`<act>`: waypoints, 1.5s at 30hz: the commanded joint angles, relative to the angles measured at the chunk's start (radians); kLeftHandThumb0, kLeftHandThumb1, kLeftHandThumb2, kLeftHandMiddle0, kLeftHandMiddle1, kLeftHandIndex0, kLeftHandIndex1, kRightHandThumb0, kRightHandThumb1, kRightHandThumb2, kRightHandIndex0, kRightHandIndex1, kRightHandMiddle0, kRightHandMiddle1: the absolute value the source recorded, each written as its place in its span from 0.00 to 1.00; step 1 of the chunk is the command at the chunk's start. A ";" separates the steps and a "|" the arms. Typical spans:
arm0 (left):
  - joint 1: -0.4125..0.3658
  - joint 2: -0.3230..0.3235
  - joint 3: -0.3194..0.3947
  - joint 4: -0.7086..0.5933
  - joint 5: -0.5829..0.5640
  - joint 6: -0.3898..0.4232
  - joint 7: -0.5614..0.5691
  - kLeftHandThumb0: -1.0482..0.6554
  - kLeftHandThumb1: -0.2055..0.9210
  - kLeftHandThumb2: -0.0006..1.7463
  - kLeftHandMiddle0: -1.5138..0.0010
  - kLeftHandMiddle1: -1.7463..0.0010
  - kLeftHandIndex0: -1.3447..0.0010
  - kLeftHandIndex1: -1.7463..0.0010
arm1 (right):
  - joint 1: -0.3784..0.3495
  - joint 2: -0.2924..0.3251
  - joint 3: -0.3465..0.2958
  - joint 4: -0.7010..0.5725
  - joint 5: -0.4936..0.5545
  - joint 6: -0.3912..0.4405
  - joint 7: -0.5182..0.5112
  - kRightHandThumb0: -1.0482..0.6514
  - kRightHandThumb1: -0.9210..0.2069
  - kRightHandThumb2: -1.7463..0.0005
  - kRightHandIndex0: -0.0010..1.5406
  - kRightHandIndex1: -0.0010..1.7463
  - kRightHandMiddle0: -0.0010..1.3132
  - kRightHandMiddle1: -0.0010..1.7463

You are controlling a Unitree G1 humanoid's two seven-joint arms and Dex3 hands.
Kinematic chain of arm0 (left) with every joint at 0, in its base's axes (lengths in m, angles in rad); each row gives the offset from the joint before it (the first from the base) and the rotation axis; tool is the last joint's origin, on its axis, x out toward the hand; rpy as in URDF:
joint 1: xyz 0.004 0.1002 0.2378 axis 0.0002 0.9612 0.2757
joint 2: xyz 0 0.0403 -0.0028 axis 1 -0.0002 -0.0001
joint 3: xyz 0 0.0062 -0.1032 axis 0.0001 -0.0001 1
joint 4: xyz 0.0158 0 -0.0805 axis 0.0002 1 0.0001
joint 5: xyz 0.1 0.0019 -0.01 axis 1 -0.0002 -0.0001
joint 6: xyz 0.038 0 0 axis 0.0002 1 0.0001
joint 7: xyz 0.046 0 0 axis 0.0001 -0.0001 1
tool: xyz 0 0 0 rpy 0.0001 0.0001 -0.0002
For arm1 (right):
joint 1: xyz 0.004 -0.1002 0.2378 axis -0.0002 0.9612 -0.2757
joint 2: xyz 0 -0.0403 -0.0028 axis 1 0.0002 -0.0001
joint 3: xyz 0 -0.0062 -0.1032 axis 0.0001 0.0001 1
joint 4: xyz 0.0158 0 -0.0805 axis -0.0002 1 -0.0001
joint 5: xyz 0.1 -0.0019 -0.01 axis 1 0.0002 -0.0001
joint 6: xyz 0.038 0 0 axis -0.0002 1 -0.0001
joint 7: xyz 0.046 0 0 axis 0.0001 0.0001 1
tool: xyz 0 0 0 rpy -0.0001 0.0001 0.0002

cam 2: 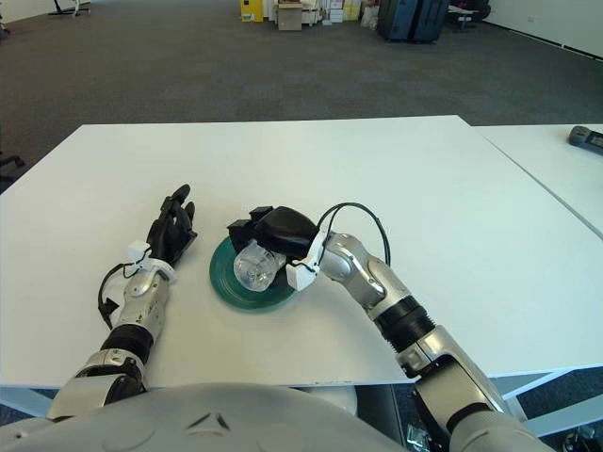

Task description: Put the bottle into the plate.

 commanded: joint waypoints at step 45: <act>0.102 -0.002 0.000 -0.109 -0.064 0.002 -0.134 0.13 1.00 0.53 0.76 0.98 1.00 0.57 | -0.078 0.000 -0.067 0.176 -0.026 -0.160 -0.105 0.00 0.00 0.56 0.04 0.00 0.00 0.31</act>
